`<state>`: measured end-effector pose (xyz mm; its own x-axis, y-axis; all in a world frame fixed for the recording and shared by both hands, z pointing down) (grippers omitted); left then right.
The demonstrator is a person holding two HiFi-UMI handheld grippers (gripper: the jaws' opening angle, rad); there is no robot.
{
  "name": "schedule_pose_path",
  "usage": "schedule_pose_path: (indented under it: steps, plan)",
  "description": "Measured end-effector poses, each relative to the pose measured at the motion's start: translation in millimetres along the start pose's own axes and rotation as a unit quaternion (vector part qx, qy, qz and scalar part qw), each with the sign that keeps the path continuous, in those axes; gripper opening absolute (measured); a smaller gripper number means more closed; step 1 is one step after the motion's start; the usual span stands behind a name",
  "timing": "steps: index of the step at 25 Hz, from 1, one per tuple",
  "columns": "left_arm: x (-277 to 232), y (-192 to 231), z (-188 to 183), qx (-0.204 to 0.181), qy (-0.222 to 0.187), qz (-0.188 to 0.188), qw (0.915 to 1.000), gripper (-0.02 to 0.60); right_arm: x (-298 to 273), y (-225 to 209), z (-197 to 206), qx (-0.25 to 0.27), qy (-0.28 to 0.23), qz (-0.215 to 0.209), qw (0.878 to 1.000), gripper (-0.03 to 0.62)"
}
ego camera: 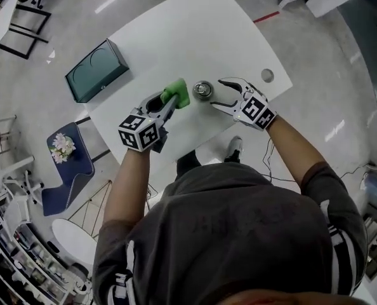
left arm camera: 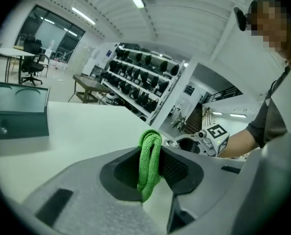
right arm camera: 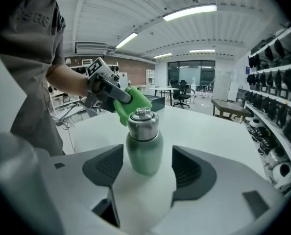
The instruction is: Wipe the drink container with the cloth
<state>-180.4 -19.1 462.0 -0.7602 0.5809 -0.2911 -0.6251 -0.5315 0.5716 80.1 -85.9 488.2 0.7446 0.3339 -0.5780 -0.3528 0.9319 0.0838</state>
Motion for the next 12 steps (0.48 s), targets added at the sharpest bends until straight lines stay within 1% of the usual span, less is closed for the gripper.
schedule_pose_path:
  steps: [3,6,12]
  plan:
    - [-13.9,20.8,3.7,0.004,0.022,0.014,0.9997,0.097,-24.3,1.8,2.7,0.002,-0.005,-0.007,1.000,0.304]
    - [-25.5,38.3,6.6,-0.002,0.043,0.028,0.9987,0.097,-38.3,3.2,2.4,-0.004,-0.018,-0.027,0.999,0.314]
    - [-49.4,47.3,13.5,-0.010,0.086,0.066,0.9941,0.095,-45.3,6.4,-0.5,0.007,-0.036,-0.047,0.998,0.298]
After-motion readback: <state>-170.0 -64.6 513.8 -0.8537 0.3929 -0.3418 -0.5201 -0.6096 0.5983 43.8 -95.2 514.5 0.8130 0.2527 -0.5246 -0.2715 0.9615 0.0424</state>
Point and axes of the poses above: the fingertips, and each gripper's own axes: x backward along the fingers, y to its left, z out of its underside, the point moved 10 cm from there along x, backward along the fingers, and after that the axes turned 12 degrees about z, right-handed, at the moved point
